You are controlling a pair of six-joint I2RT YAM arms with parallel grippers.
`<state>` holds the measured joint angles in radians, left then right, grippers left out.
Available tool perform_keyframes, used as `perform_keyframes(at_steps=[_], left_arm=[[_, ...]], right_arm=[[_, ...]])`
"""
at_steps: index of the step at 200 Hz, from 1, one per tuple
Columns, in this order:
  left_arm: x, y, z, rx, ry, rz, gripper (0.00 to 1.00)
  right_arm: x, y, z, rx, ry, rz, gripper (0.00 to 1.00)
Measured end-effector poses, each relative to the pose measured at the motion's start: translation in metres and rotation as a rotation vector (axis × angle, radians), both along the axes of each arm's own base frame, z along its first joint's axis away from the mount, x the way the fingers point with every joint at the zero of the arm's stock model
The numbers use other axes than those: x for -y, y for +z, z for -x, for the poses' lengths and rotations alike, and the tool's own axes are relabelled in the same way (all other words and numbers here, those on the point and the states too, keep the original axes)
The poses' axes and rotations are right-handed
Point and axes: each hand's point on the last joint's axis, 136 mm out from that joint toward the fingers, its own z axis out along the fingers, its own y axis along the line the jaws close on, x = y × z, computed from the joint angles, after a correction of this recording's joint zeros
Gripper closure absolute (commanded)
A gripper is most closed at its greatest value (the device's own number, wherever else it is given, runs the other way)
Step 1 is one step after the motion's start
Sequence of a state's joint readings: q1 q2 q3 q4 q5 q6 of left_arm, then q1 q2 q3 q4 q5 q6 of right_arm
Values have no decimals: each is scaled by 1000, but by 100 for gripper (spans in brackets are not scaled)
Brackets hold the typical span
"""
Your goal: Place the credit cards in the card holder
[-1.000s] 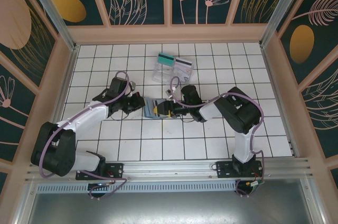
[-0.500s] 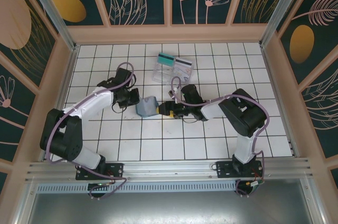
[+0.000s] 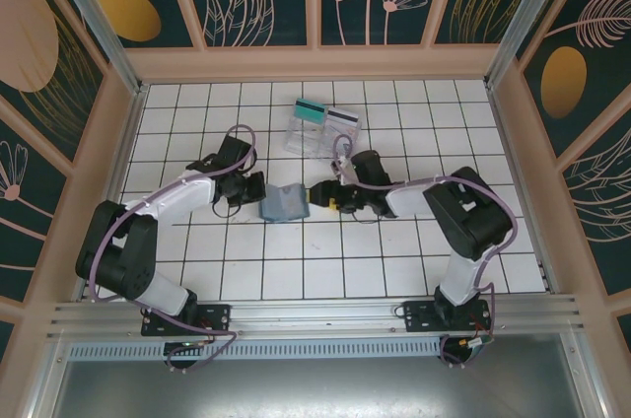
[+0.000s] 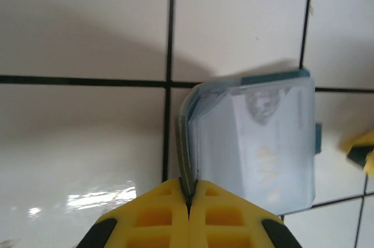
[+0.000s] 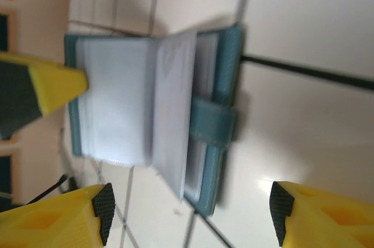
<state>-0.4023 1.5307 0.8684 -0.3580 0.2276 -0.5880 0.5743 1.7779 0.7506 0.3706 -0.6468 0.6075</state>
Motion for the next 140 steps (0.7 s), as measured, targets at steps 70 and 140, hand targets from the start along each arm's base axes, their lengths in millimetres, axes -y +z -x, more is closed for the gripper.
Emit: perform_keyframes(at_steps=[70,140], left_arm=[[24,-1,6,16,-81,144,78],[22,1,-11,43,-88,95,37]], right_arm=[[90,18,-65,124,-214,236,26],[116,78,-138,385,-254,388,40]])
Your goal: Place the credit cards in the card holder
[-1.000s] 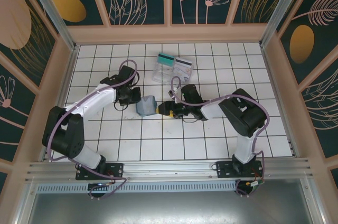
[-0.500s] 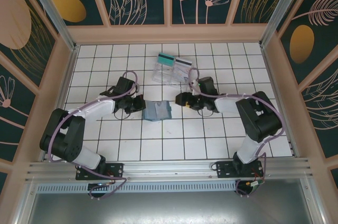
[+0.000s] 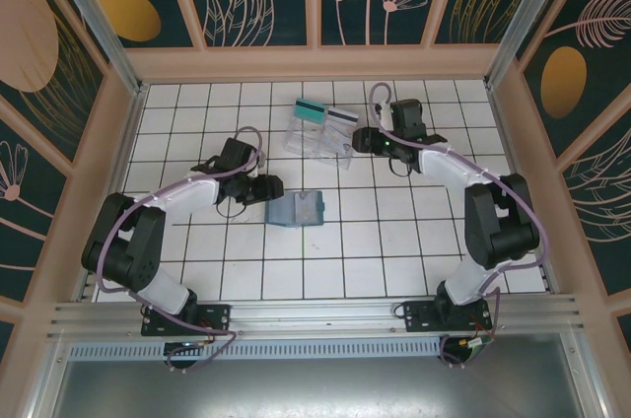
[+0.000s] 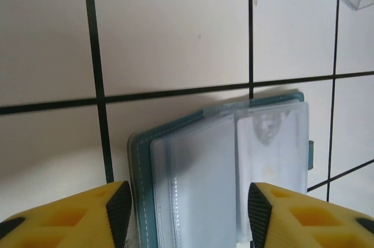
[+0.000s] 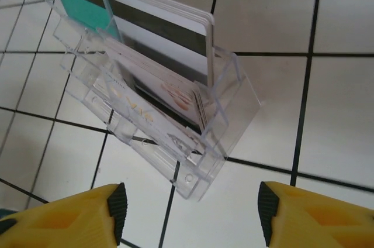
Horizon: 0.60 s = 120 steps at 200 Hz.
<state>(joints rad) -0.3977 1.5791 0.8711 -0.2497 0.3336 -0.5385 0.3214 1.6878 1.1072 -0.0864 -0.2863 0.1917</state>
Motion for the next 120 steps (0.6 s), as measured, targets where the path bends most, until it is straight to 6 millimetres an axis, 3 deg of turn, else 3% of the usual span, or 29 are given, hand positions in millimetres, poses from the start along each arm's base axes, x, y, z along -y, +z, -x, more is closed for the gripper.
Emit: perform_keyframes(at_steps=[32,84,120], left_arm=[[-9,12,-8,30,21,-19,26],[-31,33,-18,81,88,-26,27],[-27,43,-30,124,113,19,29]], right_arm=[[-9,-16,-6,-41,56,16,41],[-31,-12,-20,-33,145,46,41],[-54,-4,-34,-7,218,75,42]])
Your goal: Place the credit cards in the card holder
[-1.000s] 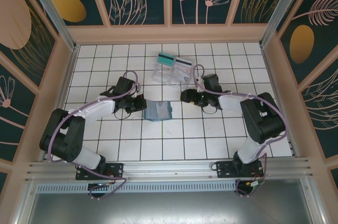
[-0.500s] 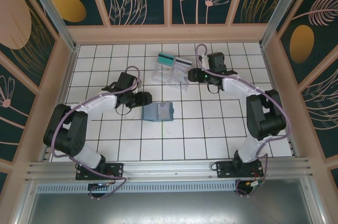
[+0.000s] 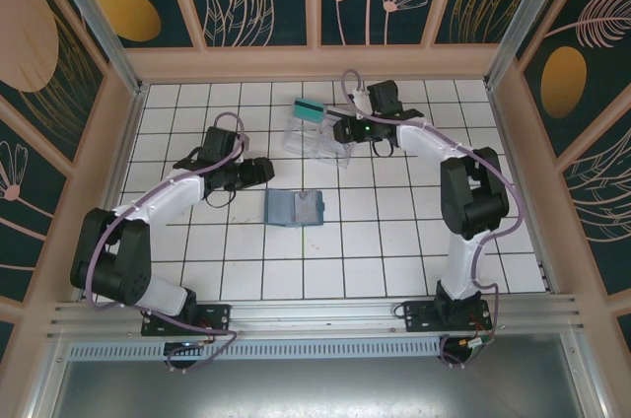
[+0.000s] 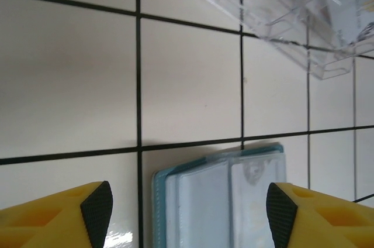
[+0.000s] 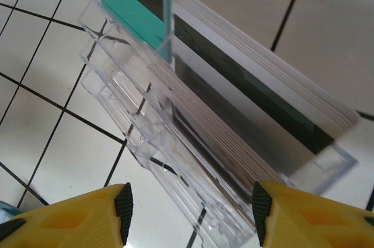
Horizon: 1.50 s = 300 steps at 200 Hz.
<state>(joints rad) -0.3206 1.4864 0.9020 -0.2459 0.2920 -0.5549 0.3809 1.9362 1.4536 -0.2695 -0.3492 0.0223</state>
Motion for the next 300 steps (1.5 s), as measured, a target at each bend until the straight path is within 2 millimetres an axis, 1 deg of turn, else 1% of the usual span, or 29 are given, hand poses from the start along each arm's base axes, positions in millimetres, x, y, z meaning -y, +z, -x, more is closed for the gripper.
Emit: perform_keyframes(at_steps=[19,43,74,91,113,144,153,184,215,231,253,257,268,287,300], left_arm=[[6,7,-6,23,2,37,30],[12,13,-14,44,-3,71,30],[15,9,-15,32,-6,83,31],[16,5,-15,20,-12,87,31],[17,0,-15,10,-12,84,31],[18,3,-17,18,-14,91,32],[18,3,-18,21,-14,94,32],[20,5,-21,32,-15,100,30],[20,-3,-29,23,-8,90,30],[19,-8,-38,18,3,82,29],[11,-11,-57,35,44,64,28],[9,-11,-62,40,53,61,28],[3,-12,-76,52,77,53,29],[-4,-15,-103,74,111,44,30],[-6,-17,-120,91,121,44,34]], right_arm=[[-8,1,-4,3,30,5,44],[-11,2,-6,-4,48,20,45],[-12,0,-3,-14,54,27,45],[-10,-2,0,-23,52,33,45],[-8,3,3,-22,48,41,45],[-3,10,3,-11,47,75,51],[-2,10,3,-11,46,86,53],[4,-1,4,-19,34,149,55],[10,-3,-1,-8,12,174,55],[12,-4,-2,-5,4,181,55],[13,-4,-2,0,0,195,54],[13,-5,-2,3,-2,202,52],[14,-5,-3,9,-9,214,43],[18,-8,-1,13,-26,219,39],[23,-8,3,5,-37,216,35]])
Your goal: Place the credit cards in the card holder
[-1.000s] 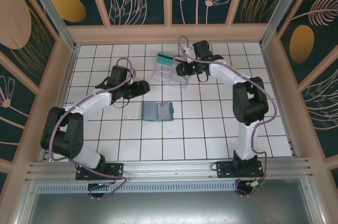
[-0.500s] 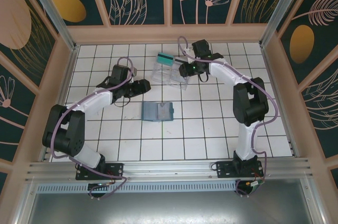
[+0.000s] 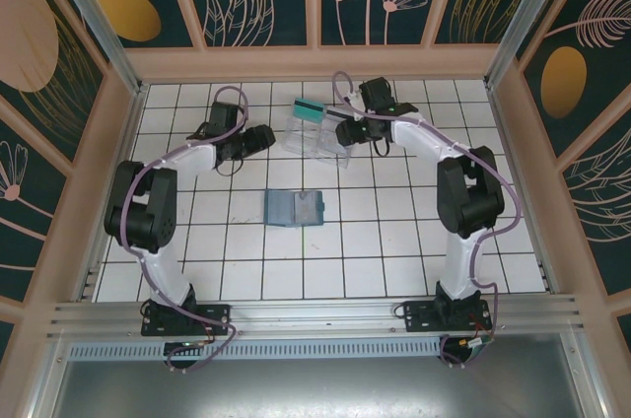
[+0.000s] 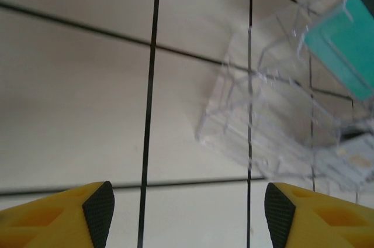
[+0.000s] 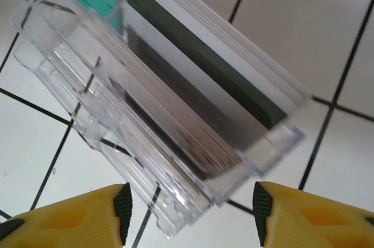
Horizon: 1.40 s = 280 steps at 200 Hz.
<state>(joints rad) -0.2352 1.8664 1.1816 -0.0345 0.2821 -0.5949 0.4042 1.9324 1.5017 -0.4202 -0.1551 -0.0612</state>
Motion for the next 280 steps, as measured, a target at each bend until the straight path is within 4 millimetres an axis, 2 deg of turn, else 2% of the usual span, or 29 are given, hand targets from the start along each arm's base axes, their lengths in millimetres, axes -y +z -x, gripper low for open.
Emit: perform_keyframes(at_steps=[26,45,53,73,94,145,179,227,236,239,280], left_arm=[[9,-5,-27,31,-24,19,48],[17,-15,-37,29,-54,38,60],[20,-21,-38,19,-67,45,62],[25,-34,-35,-8,-91,62,60],[27,-37,-32,-17,-104,75,56],[36,-37,-31,-9,-128,90,58],[48,-51,-30,-29,-154,73,58],[53,-57,-26,-40,-168,61,62],[53,-58,-25,-39,-168,60,63],[53,-58,-25,-38,-168,60,64],[53,-59,-25,-28,-169,62,65]], right_arm=[[9,7,0,15,-24,-10,31],[11,9,0,26,-29,-19,31],[11,6,2,22,-31,-23,31],[13,-4,9,-4,-31,-34,30],[19,-11,11,-28,-49,-39,31],[16,-8,8,-18,-45,-67,30],[15,-8,9,-19,-43,-69,30],[17,-8,7,-20,-52,-66,21],[17,-9,6,-18,-50,-62,4],[17,-9,6,-18,-51,-62,1],[14,-28,6,-45,-44,-42,1]])
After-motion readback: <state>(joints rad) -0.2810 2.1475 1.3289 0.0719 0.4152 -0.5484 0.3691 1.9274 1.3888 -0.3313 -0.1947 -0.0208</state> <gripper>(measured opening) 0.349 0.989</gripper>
